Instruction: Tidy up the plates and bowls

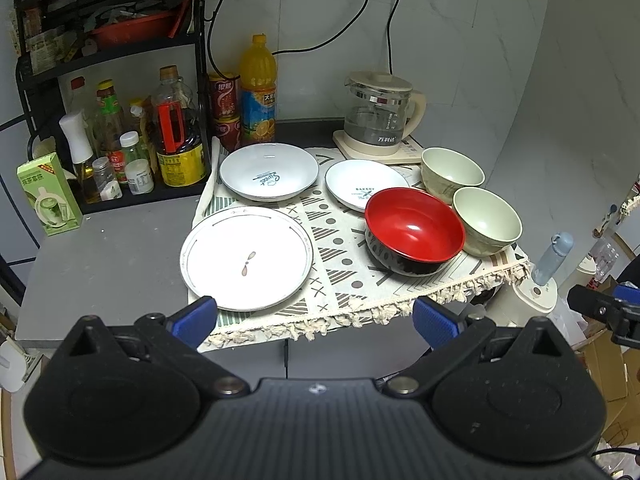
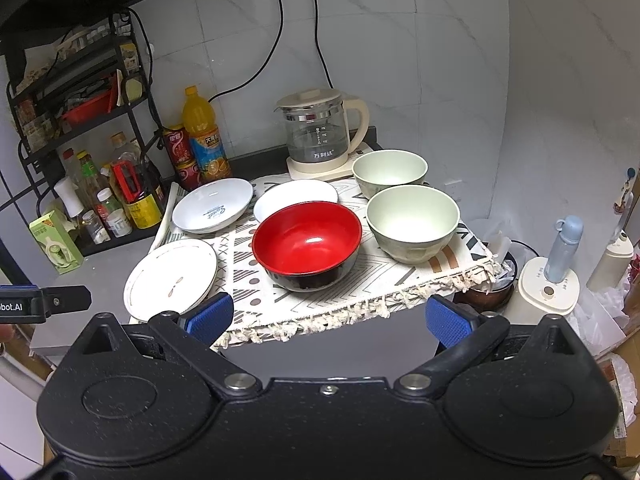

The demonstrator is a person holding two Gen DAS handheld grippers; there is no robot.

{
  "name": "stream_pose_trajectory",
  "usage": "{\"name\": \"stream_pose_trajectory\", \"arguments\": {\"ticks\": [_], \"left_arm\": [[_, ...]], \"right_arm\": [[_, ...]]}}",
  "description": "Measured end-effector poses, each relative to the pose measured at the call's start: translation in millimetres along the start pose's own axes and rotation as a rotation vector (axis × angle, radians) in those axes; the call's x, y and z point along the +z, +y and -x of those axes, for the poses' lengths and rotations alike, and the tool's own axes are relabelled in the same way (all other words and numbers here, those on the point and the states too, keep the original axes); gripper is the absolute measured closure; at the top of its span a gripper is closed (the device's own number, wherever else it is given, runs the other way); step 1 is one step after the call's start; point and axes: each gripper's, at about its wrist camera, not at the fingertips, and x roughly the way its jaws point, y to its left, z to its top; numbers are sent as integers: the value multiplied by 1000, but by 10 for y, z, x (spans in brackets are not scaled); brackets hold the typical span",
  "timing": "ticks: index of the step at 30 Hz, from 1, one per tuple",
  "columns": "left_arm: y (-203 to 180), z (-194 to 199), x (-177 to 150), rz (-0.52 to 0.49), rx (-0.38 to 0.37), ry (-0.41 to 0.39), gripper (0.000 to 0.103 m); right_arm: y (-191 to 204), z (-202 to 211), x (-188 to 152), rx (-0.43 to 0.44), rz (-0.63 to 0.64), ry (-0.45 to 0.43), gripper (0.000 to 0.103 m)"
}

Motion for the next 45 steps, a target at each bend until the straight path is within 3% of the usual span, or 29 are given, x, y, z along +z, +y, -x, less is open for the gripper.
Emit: {"name": "stream_pose_trajectory", "arguments": {"ticks": [35,45], "left_arm": [[-94,-163,126,-7,1,17,0],[-198,-476,344,-32,-25,34,0]], "right_arm": [[-61,-123,18,27,-9,18,0],[-207,-331,125,30,-39,8,0]]}}
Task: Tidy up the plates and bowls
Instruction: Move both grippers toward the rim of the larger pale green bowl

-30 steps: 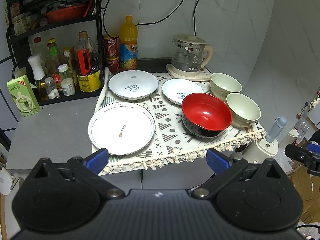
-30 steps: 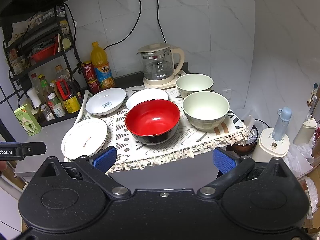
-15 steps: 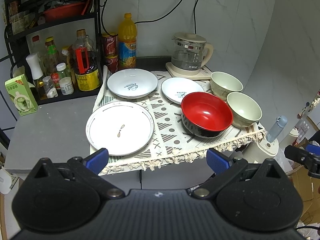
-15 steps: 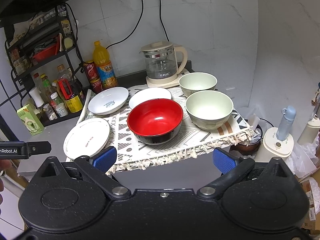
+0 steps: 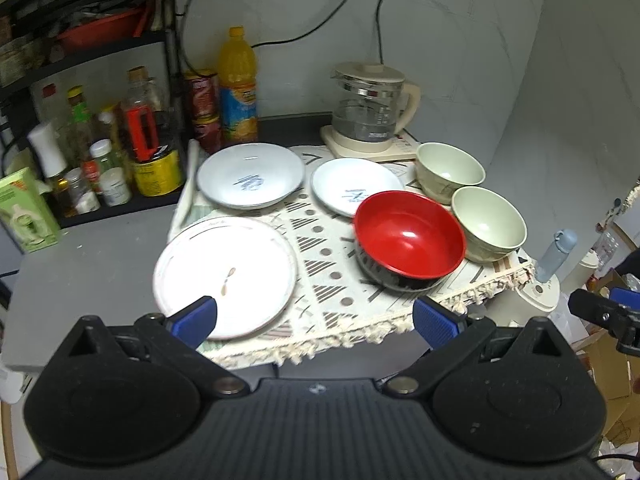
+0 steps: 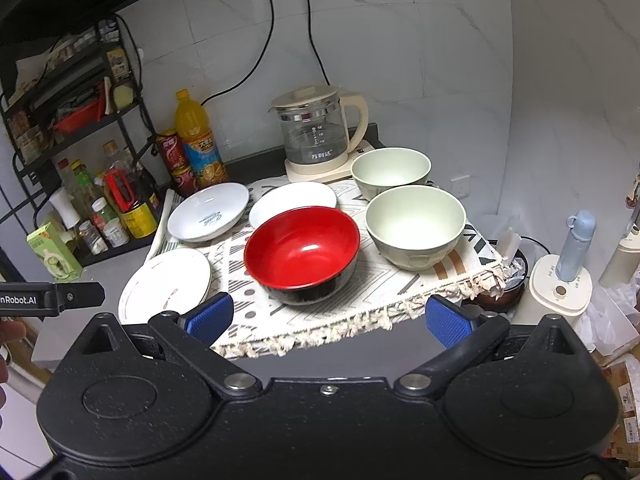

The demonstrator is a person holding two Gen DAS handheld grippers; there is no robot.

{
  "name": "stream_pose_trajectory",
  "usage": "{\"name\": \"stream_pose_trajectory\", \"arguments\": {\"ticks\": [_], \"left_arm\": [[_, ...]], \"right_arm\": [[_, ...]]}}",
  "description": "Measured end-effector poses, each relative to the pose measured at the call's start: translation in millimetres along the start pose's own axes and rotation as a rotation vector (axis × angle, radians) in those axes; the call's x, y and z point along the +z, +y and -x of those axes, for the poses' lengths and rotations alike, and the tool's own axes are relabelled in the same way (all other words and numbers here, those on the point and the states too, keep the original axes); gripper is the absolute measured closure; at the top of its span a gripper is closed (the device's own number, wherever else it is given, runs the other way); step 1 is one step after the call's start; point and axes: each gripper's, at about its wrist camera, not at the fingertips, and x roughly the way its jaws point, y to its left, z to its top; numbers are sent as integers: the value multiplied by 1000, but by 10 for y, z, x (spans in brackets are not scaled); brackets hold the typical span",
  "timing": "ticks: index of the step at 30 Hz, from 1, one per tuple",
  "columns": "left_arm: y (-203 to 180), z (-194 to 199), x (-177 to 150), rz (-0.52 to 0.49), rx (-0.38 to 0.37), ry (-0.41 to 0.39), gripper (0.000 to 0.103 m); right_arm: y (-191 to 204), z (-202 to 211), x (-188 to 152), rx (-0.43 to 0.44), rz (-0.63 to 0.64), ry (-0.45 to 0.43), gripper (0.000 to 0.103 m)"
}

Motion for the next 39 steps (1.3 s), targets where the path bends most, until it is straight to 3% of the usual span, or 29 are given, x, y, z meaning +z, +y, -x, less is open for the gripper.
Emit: {"name": "stream_pose_trajectory", "arguments": {"ticks": [14,24,29,32,39], "left_arm": [[-312,-860,630,-19,-106,60,0],[-767,-1545,1144,-108,-185,92,1],[-1013,-1873,1333,-170,-239,117,2],[-1158,-2079,1418,-206,-269,142,3],[-1490,-2494,1562,-269,-347,189,6]], "right_arm": [[-327,-609,317,-82,-55,35,0],[-718,-1075,547,-158,-154,77,0],[-891,-1279,613,-181,-217,95,5],[-982,-1380,632,-204,-236,106,15],[-1204,-1628,663,-260,-311,142,19]]}}
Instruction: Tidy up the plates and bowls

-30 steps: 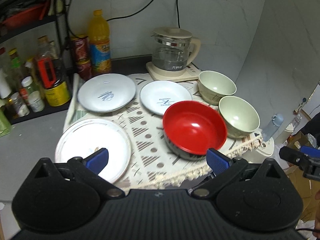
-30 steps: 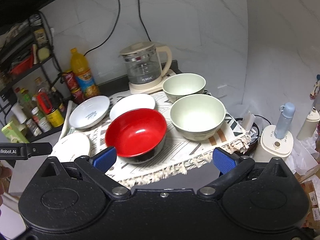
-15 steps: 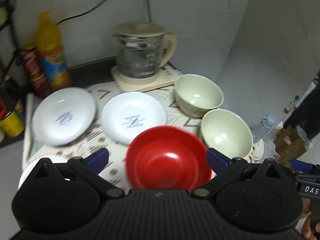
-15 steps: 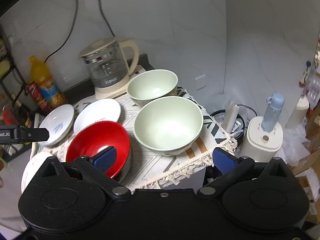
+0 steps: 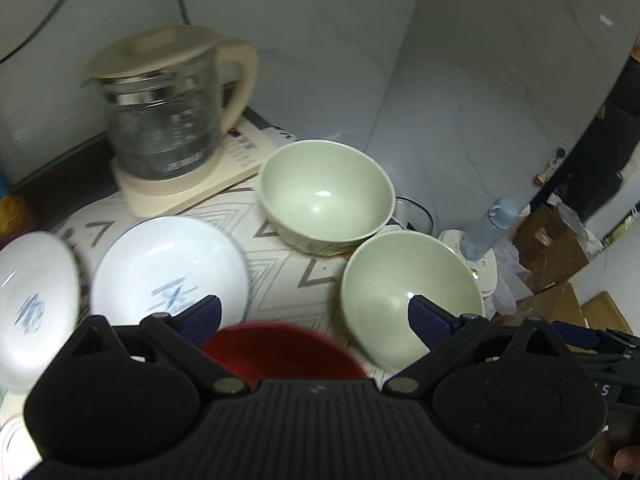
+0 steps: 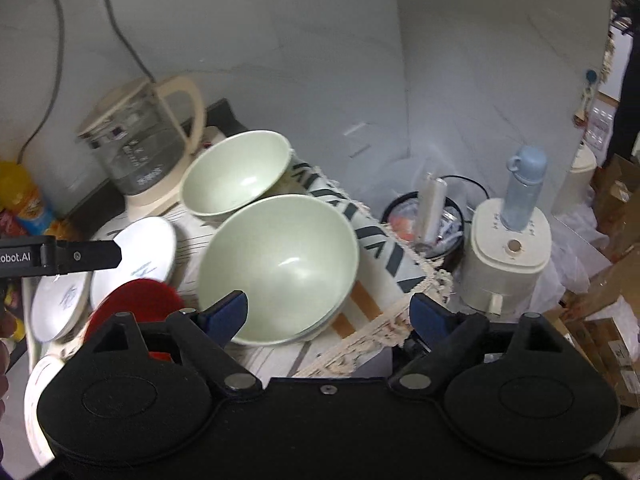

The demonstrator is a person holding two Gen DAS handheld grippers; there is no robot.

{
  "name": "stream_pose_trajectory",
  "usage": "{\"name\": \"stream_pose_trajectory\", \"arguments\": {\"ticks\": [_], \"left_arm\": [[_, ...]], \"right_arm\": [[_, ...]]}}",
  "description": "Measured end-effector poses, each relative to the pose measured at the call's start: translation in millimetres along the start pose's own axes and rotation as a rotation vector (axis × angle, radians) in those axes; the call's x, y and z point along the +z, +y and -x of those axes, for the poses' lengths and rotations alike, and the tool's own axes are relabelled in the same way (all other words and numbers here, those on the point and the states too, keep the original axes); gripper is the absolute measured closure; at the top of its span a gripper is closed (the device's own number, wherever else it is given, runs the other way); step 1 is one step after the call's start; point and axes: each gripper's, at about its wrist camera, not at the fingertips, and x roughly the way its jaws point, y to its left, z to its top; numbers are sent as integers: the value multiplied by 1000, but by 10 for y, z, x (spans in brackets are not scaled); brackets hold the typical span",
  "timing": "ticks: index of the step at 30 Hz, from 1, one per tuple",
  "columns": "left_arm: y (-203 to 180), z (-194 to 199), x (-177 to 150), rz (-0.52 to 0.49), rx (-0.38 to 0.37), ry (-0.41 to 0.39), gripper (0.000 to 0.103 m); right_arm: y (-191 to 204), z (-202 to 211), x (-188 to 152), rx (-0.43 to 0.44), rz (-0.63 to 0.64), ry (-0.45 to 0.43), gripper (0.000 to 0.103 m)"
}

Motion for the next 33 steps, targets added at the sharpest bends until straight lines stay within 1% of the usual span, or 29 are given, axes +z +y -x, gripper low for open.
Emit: {"name": "stream_pose_trajectory", "arguments": {"ticks": [2,3,6,8,9,11,12,13,14,15,17,21,22,24,25,26,28,33], "left_arm": [[-30,-136,78,-15,-22,18,7],[-44,-207,112,-24,-32,25,8],[-83,-421,196,-43,-46,63,16],[-95,-541,232,-47,-67,98,32],[-103,-605,245,-52,-75,115,34],[-121,-725,263,-64,-87,148,44],[-131,-784,273,-70,-93,161,46],[-143,-835,280,-78,-98,175,48],[-152,-894,284,-86,-102,189,51],[-156,-952,285,-91,-103,202,53],[-168,-1054,291,-91,-105,229,62],[-176,-1241,284,-95,-105,279,73],[-176,-1283,281,-93,-104,289,77],[-165,-1350,269,-88,-109,304,82],[-160,-1371,265,-85,-107,309,87],[-156,-1386,265,-81,-108,312,90],[-155,-1392,267,-77,-104,311,91],[-153,-1302,285,-62,-110,299,92]], "right_arm": [[-38,-83,39,-8,-25,10,25],[-55,-123,55,-11,-38,15,26],[-111,-260,86,-7,-82,33,33],[-124,-347,93,-8,-99,51,41],[-127,-387,94,-10,-106,60,42],[-144,-470,87,-17,-125,80,51],[-155,-508,82,-16,-138,88,54],[-166,-550,75,-10,-154,99,61],[-174,-581,69,-5,-167,108,66],[-182,-608,62,-4,-179,116,67],[-195,-655,40,-3,-199,128,70],[-216,-728,14,3,-223,158,76],[-216,-749,10,5,-224,164,77],[-216,-797,5,8,-227,174,77],[-214,-826,4,11,-231,180,78],[-210,-858,3,13,-230,186,80],[-183,-913,4,24,-221,194,85],[-137,-936,39,7,-194,197,87]]}}
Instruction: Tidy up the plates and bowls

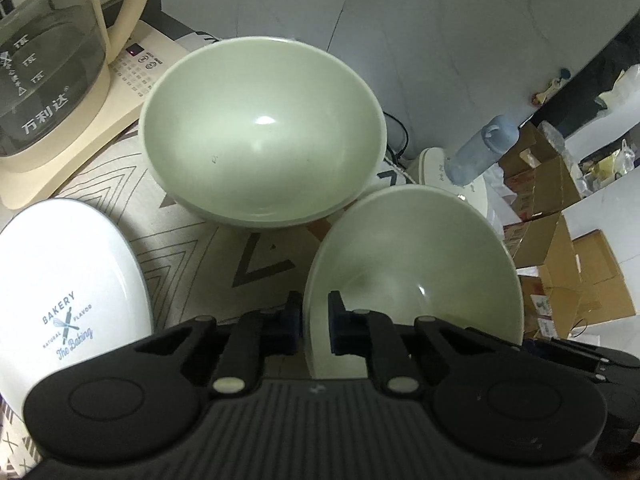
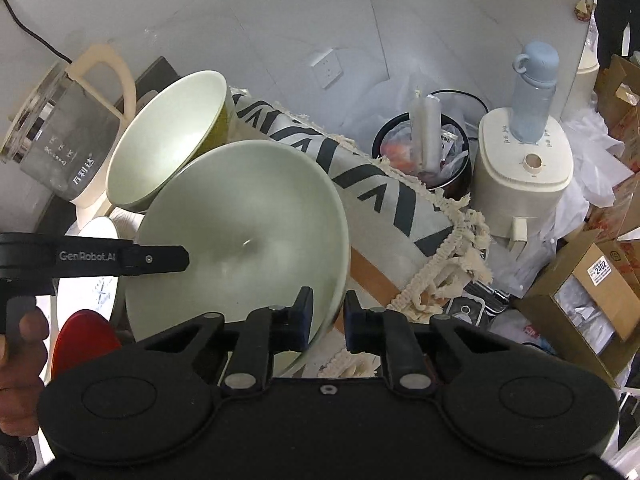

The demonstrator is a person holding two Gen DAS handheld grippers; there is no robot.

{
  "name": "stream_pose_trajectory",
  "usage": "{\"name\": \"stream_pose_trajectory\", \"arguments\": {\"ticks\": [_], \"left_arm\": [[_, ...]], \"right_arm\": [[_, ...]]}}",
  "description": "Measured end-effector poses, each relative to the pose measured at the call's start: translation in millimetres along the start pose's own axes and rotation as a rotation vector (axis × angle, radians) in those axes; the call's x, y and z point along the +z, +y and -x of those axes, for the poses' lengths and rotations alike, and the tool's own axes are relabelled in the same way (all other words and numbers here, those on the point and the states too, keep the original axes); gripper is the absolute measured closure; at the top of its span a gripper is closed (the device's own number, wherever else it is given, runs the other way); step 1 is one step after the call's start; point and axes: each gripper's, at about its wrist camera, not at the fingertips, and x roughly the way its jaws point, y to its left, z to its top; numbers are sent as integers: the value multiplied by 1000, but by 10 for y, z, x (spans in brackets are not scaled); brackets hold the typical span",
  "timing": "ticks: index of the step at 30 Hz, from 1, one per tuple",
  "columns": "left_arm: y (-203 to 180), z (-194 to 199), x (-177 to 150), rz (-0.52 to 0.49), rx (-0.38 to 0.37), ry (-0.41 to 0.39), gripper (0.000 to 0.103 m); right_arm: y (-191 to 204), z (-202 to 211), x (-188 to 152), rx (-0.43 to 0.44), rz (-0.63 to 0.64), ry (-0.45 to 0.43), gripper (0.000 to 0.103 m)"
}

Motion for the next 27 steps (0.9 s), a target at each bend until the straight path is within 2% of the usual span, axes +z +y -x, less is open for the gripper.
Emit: {"name": "stream_pose_trajectory", "arguments": {"ticks": [14,27], "left_arm": [[-166,604,-84,47,13,-132,92],[-212,1102,-382,128,56,-224,91]], "right_arm": [[65,435,69,44,73,-89,88],[157,798,28,115,151,-141,88]]}}
